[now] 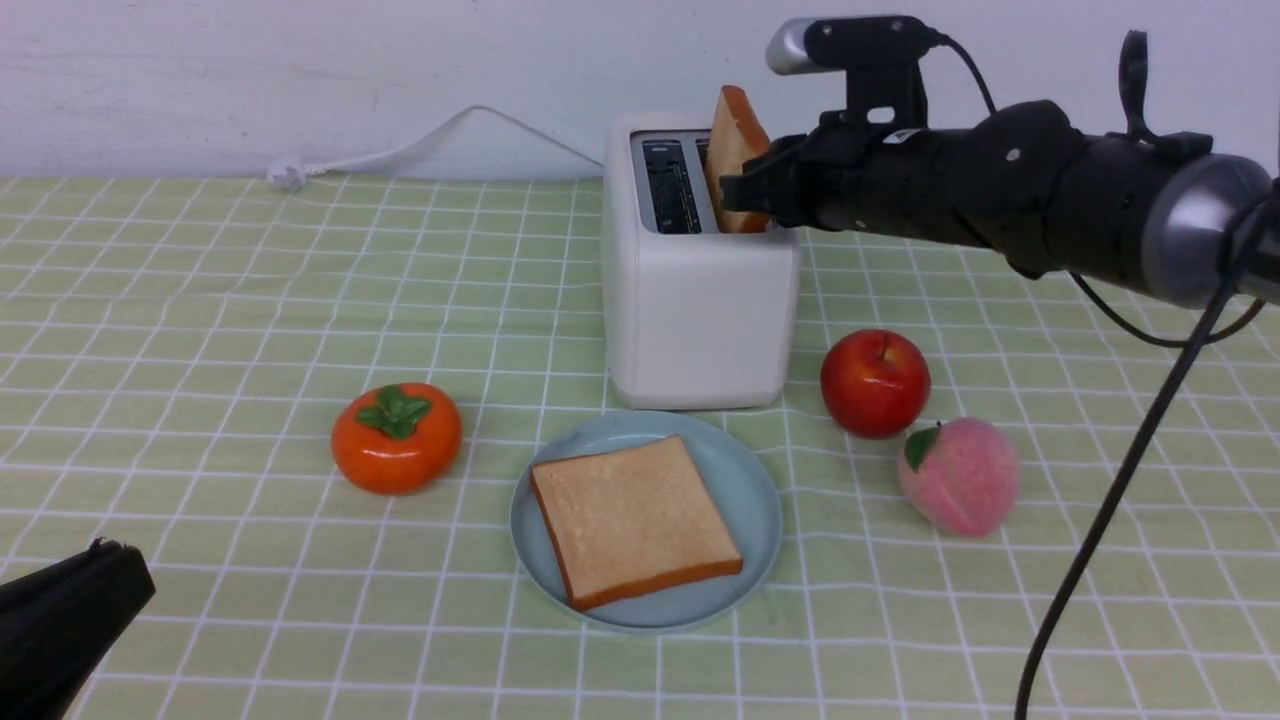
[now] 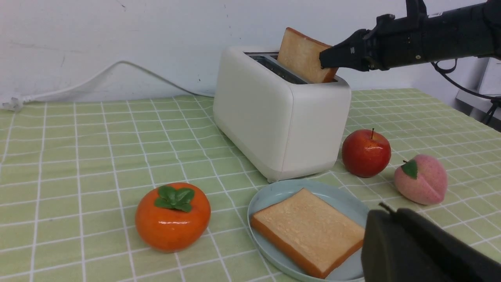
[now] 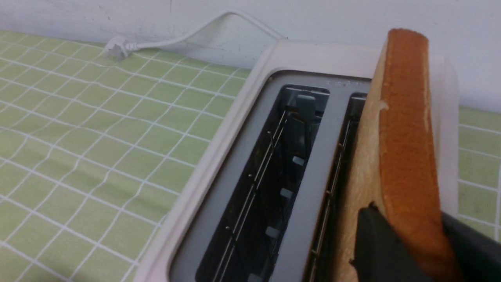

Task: Take toasted bread from bread machine on green coffee tablecloth place on plate.
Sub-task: 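Grasp the toast slice in the toaster and pull it up out of the slot with the right gripper, then place the held slice of bread on top of the slice on the plate with the right gripper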

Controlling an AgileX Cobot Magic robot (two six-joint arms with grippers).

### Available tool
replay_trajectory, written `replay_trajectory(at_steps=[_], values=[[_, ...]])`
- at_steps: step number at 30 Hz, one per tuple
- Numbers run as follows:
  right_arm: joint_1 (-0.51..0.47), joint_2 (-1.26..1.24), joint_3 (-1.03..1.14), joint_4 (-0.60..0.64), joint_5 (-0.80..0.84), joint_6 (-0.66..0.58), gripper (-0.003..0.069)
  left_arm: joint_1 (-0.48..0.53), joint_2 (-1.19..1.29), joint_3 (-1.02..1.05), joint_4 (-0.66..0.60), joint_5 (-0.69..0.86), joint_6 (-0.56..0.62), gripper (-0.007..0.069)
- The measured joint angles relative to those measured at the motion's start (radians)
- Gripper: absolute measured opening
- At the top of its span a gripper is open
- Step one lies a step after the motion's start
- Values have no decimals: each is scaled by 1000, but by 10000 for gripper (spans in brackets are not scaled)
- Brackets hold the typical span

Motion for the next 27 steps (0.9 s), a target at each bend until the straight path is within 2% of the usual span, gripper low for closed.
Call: replay_trajectory(at_steps=[10,14,17,18,19,20,21,22,24,27], values=[[9,-172,0,59,-1,-5,115,0,0,0,0,1,0,-13],[9,-295,-9,55,119,-23,115,0,0,0,0,1,0,-13],[8,-402,-14,25,397,-18,115,0,0,0,-2,7,0,-13],[8,-408,-14,21,433,-12,115,0,0,0,-2,8,0,-13],[8,-423,-15,2,579,32,115,0,0,0,-8,9,0,-13],[8,-423,-15,2,597,38,115,0,0,0,-11,9,0,-13],[8,-419,-15,-19,740,97,115,0,0,0,-19,9,0,-13],[8,-417,-15,-21,757,104,115,0,0,0,-20,10,0,-13],[12,-384,-15,-35,915,157,115,0,0,0,-23,11,0,-13],[29,-322,-15,-37,978,175,115,0,0,0,-27,15,0,-13]])
